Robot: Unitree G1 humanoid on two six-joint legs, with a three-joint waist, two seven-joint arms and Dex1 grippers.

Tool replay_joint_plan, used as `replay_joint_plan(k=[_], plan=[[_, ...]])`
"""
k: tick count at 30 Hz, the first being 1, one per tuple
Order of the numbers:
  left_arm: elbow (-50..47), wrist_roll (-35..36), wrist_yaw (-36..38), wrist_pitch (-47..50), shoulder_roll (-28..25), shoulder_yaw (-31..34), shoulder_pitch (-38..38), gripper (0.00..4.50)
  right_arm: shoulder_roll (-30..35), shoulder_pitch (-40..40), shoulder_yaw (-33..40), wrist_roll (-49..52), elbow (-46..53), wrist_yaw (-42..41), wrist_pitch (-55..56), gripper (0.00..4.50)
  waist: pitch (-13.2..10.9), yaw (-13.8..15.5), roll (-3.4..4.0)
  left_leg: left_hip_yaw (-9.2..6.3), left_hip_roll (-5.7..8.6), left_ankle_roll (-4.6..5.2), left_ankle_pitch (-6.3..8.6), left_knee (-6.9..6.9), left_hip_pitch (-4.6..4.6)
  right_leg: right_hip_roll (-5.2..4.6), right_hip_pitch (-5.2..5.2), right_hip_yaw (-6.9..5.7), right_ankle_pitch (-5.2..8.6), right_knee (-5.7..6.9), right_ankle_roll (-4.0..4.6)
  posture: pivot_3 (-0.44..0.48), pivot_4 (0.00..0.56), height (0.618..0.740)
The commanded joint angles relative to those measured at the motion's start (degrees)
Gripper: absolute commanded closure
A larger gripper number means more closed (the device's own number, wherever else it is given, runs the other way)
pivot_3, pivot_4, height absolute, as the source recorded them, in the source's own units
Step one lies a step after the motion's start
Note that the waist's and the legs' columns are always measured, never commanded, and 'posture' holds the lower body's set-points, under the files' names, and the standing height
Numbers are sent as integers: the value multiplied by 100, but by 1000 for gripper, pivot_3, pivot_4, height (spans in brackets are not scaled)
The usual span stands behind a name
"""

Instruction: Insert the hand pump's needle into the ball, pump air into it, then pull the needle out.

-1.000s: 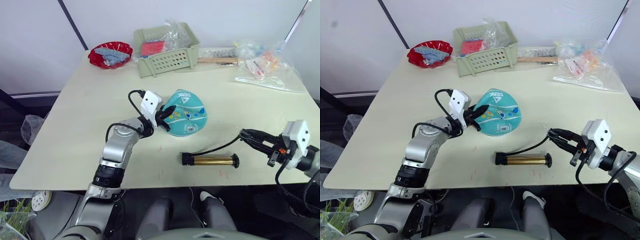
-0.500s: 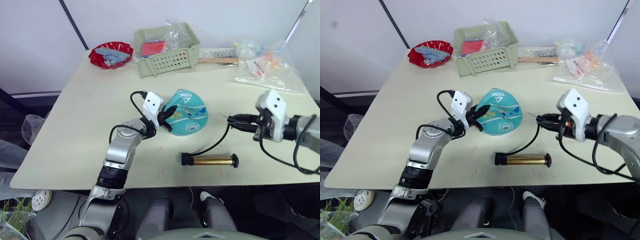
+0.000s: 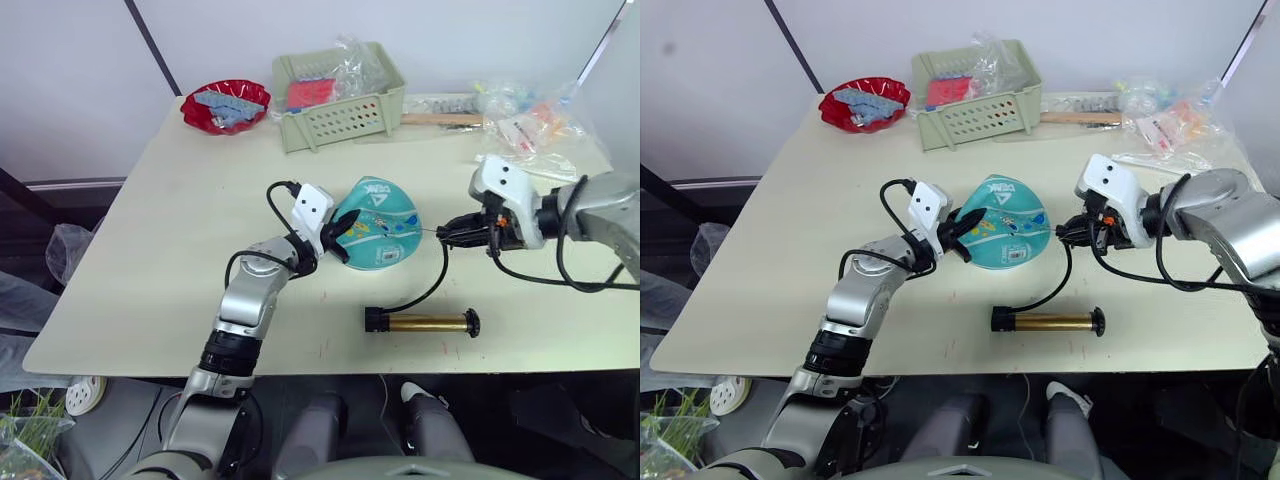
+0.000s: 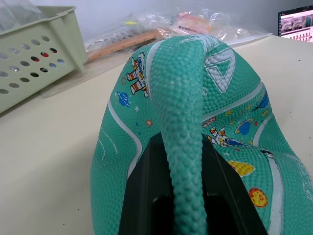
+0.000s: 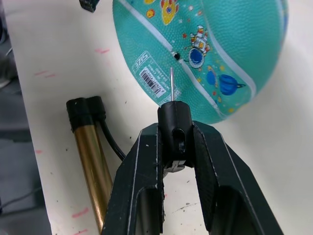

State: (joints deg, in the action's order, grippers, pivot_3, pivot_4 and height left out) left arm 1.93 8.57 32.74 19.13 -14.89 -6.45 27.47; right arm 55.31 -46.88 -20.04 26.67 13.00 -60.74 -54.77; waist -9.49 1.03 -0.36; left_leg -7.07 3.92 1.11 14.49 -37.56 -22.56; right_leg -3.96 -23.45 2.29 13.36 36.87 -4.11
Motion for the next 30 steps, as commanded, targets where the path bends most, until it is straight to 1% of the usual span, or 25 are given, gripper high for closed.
replay_joint_plan(k=[1, 6, 10, 14, 20, 30], plan=[[71, -80, 39, -85, 42, -152, 77, 4498, -58, -354, -262, -288, -123, -309, -2, 4171, 0, 4, 0, -1, 1, -4, -2, 0, -10, -1, -9, 0, -1, 2, 0, 0, 150, 740], [77, -136, 123, -111, 19, -241, 65, 4498, -156, -629, -576, -592, -312, -705, 104, 4171, 0, 10, 0, -3, 5, -5, -3, -4, -22, -5, -17, -2, -3, 2, 0, 0, 150, 740], [48, -177, 157, -142, 15, -318, -3, 4498, -579, -1158, -1039, -1124, -851, -771, 183, 4171, 1, -24, 2, 2, 5, -5, -3, -4, -20, -4, -21, 3, -5, 7, 0, 0, 150, 740], [35, -201, 170, -143, 39, -327, -26, 4498, -848, -1380, -1201, -1453, -1152, -802, 252, 4171, 1, 7, 1, -9, 5, -7, -4, -5, -23, -3, -22, -6, -6, 9, 3, 0, 150, 740], [64, -222, 195, -167, 39, -306, -24, 4498, -1095, -1512, -1314, -1802, -1441, -889, 340, 4171, 2, -1, 1, -8, 12, -7, -3, -5, -27, -9, -25, -5, -6, 8, 3, 0, 150, 740], [72, -235, 239, -188, -3, -321, -77, 4498, -1342, -1433, -1339, -2236, -1631, -1037, 638, 4171, 2, -13, 2, -9, 12, -7, -4, -5, -27, -7, -25, -5, -7, 11, 3, 0, 150, 740]])
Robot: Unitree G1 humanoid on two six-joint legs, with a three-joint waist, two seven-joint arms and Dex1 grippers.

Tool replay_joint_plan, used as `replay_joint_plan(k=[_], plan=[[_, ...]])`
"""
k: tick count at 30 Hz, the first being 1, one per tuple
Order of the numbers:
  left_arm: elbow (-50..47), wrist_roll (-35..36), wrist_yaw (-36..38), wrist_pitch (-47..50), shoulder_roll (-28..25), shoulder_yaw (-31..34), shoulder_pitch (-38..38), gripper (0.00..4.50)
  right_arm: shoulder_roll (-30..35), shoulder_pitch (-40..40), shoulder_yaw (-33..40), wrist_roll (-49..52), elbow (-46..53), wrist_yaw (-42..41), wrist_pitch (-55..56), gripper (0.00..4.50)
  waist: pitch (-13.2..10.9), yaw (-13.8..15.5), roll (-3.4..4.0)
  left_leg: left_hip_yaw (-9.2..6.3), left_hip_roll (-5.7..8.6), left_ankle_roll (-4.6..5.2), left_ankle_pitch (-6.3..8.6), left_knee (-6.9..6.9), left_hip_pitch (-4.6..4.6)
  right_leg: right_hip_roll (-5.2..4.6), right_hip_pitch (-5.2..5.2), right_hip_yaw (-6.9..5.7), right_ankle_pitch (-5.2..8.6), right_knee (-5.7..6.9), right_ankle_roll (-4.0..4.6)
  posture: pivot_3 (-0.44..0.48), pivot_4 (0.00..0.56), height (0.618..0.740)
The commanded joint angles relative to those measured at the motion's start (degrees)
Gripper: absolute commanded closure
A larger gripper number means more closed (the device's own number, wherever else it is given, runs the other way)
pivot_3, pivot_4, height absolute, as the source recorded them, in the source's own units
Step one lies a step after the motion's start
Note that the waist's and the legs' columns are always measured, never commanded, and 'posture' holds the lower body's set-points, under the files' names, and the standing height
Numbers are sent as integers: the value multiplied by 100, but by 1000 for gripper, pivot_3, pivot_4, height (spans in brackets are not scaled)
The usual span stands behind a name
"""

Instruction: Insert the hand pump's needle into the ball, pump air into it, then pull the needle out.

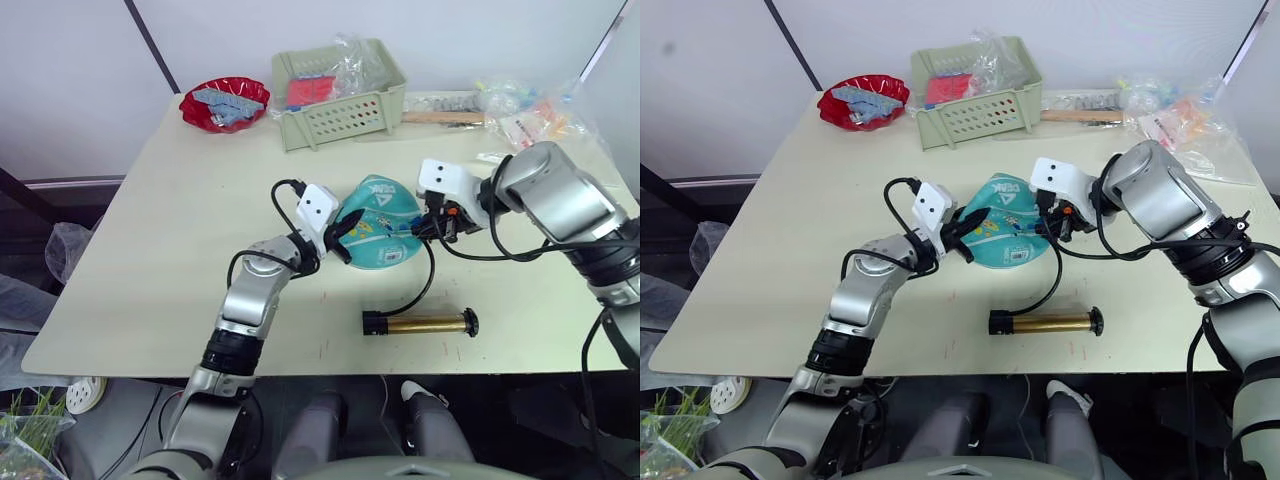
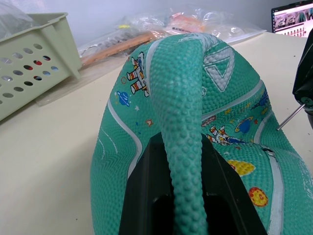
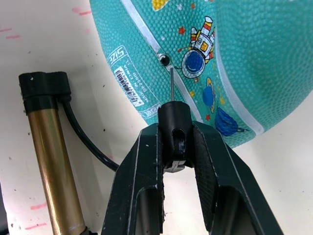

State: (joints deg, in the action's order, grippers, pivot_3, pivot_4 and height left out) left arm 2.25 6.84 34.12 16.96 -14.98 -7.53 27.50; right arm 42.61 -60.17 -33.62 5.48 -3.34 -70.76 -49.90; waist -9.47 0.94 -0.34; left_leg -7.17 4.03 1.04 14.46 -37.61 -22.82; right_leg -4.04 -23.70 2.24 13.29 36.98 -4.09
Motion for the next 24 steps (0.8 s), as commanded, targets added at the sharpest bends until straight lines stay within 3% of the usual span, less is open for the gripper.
replay_joint_plan(k=[1, 24], plan=[[44, -62, 102, 29, 8, -217, -79, 4498, -105, -98, 24, -154, -34, -40, 177, 4171, 0, -4, 0, 0, 0, 0, 0, 0, 0, 0, 0, 0, 0, 0, 0, 0, 150, 740], [-17, -50, 110, 89, -13, -220, -154, 4498, -406, 123, 31, -631, -60, -204, 480, 4171, 2, -19, 1, 0, 0, 0, 0, 0, 2, 1, -2, 2, 0, 5, 1, 0, 150, 740]])
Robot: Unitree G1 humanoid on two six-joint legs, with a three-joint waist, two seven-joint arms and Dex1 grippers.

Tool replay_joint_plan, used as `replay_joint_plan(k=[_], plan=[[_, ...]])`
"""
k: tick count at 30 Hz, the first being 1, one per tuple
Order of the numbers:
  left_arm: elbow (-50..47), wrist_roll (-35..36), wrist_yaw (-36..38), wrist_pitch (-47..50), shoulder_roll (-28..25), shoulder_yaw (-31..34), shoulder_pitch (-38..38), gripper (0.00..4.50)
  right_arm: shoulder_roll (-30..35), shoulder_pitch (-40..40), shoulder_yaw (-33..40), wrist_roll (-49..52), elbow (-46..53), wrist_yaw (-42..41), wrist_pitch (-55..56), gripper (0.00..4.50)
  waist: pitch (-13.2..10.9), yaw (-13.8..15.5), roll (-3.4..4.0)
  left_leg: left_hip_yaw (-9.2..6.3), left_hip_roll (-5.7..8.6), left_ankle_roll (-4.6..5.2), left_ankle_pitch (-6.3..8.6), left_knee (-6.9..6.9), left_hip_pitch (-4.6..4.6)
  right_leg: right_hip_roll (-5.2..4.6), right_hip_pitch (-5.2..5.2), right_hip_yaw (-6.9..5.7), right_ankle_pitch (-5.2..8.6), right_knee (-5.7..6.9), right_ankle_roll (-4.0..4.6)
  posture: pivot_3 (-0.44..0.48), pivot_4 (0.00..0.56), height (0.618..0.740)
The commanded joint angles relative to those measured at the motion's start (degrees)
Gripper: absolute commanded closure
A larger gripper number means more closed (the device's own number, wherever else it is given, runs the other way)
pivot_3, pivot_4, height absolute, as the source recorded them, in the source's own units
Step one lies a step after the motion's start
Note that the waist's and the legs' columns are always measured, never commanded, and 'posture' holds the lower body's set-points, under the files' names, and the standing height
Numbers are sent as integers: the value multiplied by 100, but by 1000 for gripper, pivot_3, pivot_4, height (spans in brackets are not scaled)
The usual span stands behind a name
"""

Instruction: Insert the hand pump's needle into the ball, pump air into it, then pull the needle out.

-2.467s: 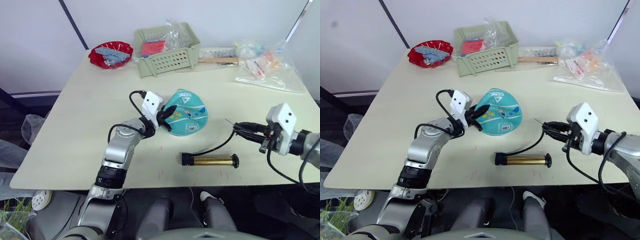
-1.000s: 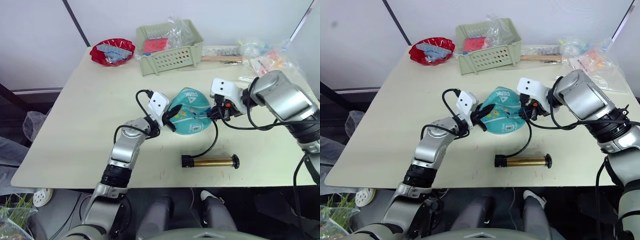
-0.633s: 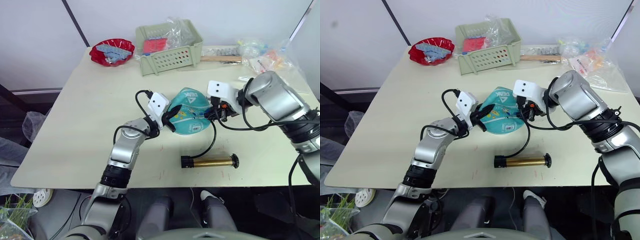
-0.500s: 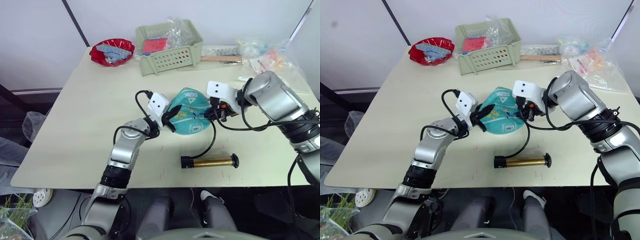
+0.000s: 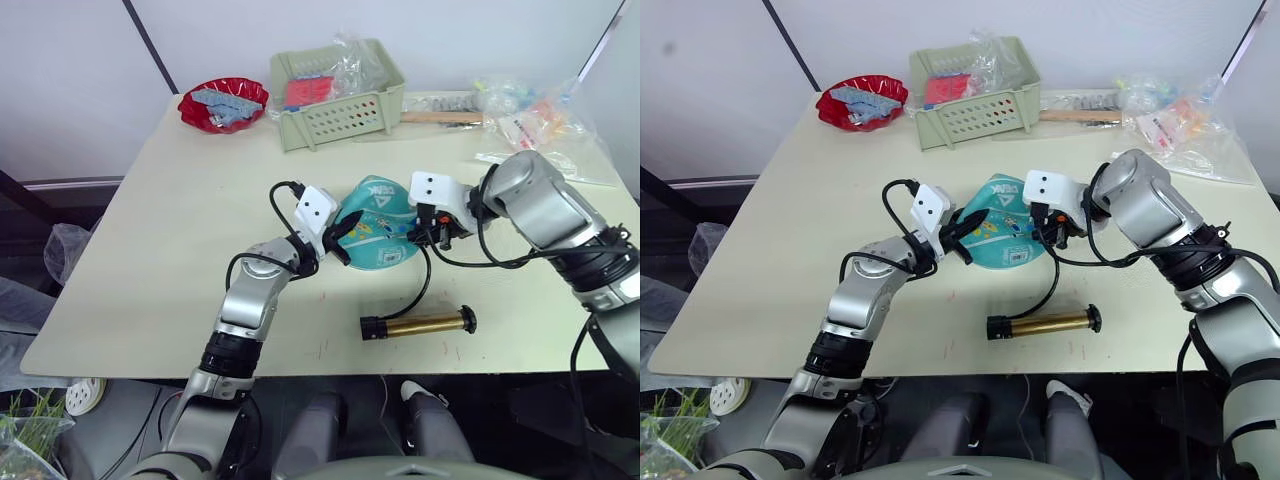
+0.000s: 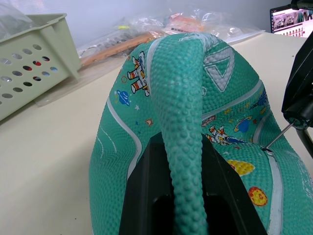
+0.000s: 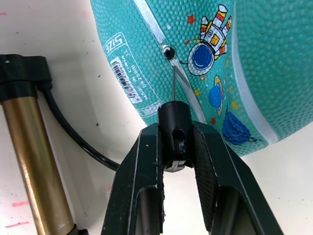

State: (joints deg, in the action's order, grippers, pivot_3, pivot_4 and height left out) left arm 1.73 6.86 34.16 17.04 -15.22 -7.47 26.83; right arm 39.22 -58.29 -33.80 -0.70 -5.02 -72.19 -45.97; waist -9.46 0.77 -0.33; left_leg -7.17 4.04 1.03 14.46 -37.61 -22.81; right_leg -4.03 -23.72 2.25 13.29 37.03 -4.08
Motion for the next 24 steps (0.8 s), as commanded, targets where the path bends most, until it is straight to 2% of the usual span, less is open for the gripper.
replay_joint_plan(k=[1, 24], plan=[[37, -52, 109, 80, 8, -228, -88, 4498, -74, -65, 57, -27, 99, -71, 97, 4171, 0, -3, 0, 0, 0, 0, 0, 0, 0, 0, 0, 0, 0, 0, 0, 0, 150, 740], [154, -73, 130, -17, -1, -244, -109, 4498, -58, -133, 298, -23, 128, -205, 211, 4171, 1, -1, 0, 1, 0, 0, 0, 0, 1, 0, 0, 1, 0, 1, 0, 0, 150, 740]])
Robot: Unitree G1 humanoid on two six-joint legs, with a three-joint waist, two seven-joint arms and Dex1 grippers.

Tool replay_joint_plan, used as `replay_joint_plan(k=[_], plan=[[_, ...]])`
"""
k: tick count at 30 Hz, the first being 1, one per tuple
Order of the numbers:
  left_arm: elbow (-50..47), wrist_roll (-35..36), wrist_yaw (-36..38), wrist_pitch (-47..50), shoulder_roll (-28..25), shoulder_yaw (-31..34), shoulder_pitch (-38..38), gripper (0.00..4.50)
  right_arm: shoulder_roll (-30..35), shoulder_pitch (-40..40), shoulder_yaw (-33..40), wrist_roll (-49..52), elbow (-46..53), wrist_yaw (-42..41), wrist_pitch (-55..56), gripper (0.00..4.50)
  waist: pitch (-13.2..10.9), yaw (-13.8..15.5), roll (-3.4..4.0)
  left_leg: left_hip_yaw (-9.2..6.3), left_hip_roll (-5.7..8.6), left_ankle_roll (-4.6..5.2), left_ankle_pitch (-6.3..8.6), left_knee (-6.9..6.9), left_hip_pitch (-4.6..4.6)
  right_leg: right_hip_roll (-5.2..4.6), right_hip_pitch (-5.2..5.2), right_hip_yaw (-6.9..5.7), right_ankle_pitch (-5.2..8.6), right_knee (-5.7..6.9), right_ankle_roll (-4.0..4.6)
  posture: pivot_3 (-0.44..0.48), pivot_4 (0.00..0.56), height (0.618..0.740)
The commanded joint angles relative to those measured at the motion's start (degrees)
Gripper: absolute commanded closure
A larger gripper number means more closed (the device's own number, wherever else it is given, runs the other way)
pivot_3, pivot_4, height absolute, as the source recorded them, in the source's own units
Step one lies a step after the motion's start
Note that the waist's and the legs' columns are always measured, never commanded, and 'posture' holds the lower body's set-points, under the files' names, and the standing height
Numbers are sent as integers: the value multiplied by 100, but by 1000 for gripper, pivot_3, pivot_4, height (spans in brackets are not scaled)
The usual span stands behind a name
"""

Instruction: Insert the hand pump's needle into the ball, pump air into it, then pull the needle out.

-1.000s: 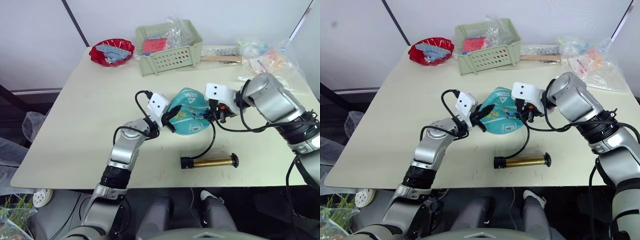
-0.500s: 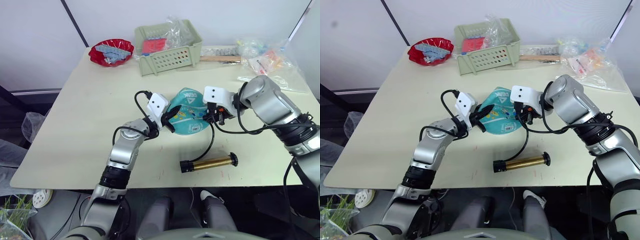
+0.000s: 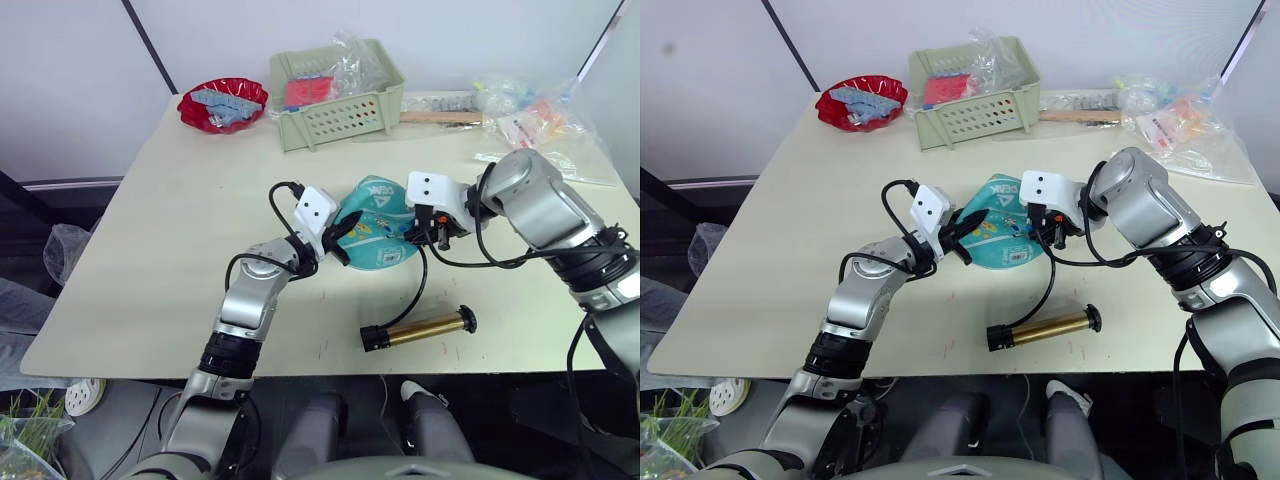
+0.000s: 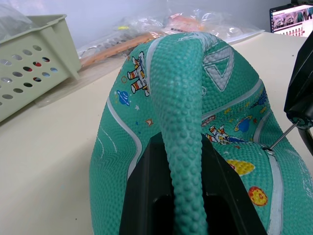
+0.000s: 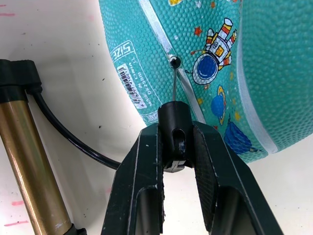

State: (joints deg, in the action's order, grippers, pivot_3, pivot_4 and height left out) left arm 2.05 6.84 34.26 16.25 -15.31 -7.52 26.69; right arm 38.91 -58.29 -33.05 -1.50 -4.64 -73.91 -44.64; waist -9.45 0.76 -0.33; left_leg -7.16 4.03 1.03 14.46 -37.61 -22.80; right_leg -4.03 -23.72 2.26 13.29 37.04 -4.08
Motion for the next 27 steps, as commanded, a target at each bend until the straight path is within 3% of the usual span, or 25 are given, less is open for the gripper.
replay_joint_plan(k=[1, 27], plan=[[116, -71, 123, 60, 9, -244, -99, 4498, -34, -131, 217, 55, 91, -33, 78, 4171, 0, 0, 0, 0, 0, 0, 0, 0, 0, 0, 0, 0, 0, 0, 0, 0, 150, 740], [118, -71, 164, 63, -3, -286, -186, 4498, -331, -42, 206, 29, 40, 131, 274, 4171, 3, -19, 1, 1, -1, 0, 0, 0, 6, 2, 0, 4, 0, 7, 1, 0, 150, 740]])
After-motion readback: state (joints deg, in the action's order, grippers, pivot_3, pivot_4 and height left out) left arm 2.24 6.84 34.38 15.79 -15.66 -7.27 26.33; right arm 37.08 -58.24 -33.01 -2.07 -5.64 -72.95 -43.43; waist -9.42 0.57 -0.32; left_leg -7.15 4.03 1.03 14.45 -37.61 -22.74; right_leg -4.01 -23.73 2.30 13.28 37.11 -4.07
